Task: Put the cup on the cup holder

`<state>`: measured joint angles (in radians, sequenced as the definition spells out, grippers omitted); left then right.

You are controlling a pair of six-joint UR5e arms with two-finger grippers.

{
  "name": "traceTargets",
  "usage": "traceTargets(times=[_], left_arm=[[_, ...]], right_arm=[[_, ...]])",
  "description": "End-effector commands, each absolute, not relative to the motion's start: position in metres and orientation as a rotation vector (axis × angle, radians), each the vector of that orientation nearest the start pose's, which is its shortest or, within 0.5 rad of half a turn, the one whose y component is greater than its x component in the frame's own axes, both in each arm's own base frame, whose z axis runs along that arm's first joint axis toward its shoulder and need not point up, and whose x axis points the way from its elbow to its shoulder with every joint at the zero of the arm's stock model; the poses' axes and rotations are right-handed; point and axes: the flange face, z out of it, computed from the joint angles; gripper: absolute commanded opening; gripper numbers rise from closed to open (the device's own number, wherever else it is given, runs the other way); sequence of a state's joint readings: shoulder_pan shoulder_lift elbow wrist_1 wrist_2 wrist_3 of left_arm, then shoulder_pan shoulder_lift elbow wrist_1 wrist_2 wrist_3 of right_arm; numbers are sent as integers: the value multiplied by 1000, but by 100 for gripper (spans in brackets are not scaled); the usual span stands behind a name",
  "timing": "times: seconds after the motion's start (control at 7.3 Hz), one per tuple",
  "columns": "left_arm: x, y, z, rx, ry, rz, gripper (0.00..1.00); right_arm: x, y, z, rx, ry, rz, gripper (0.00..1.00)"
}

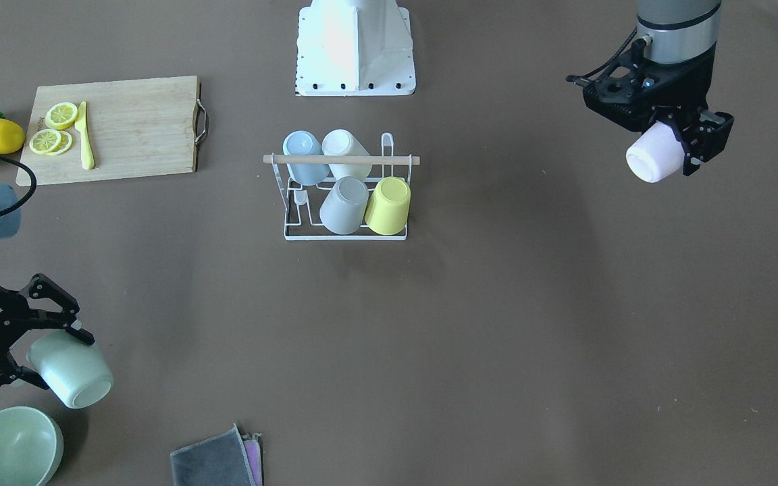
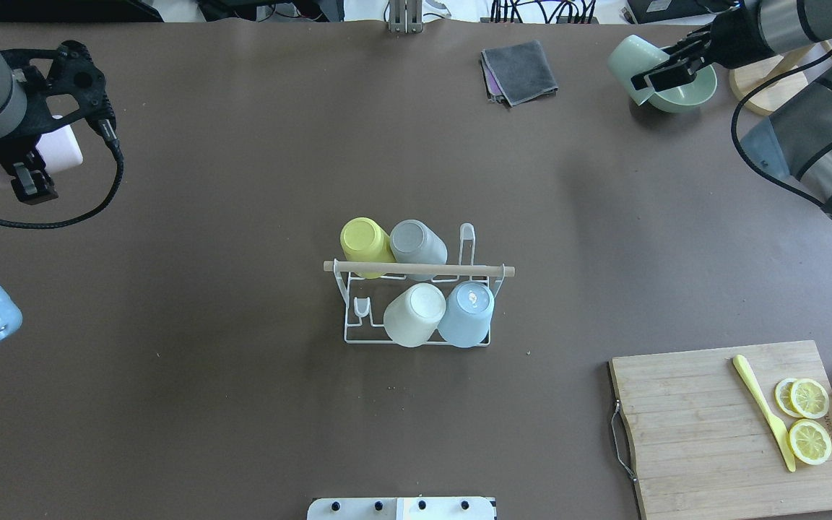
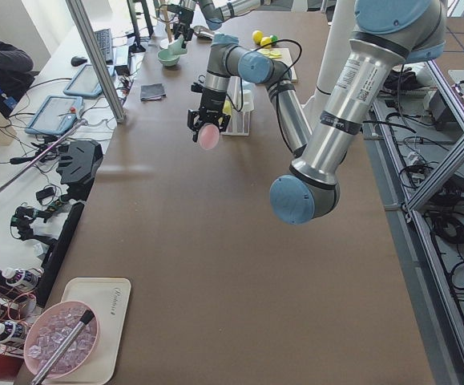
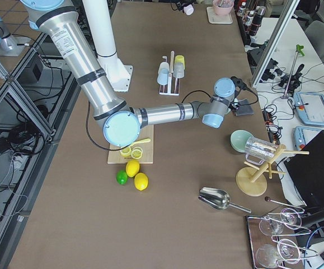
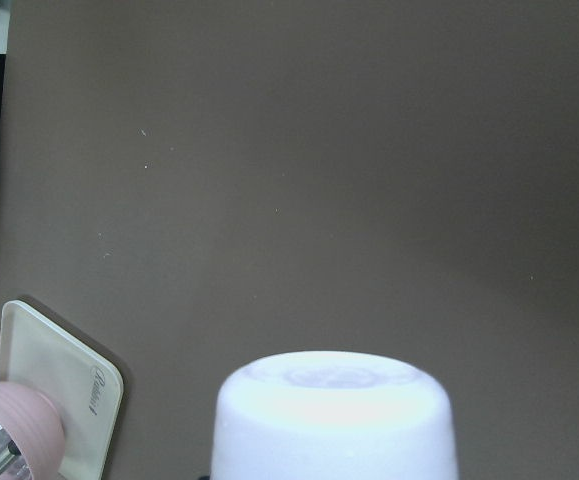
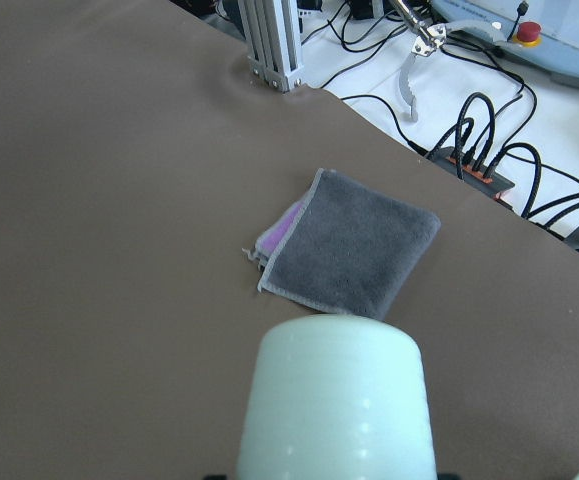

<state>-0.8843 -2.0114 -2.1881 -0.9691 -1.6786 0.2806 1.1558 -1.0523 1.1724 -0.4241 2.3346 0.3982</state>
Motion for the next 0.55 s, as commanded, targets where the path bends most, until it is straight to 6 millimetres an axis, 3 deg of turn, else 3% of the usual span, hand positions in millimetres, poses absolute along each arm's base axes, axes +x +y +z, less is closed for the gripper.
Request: traceTargets(times=[0.0, 0.14, 0.27, 0.41], left_arm=[[241, -484, 243, 568, 260, 962, 50], [248, -486, 240, 607, 320, 926, 50], [252, -485, 228, 683, 392, 890, 50], [257, -486, 219, 748, 453, 872, 50]], right_arm=[[-226, -653, 394, 940, -1193, -332, 38], [-241, -643, 390, 984, -1238, -305, 38], [-268, -628, 380, 1066, -1284, -285, 34], [-308, -601, 365, 1138, -1364, -286, 32]])
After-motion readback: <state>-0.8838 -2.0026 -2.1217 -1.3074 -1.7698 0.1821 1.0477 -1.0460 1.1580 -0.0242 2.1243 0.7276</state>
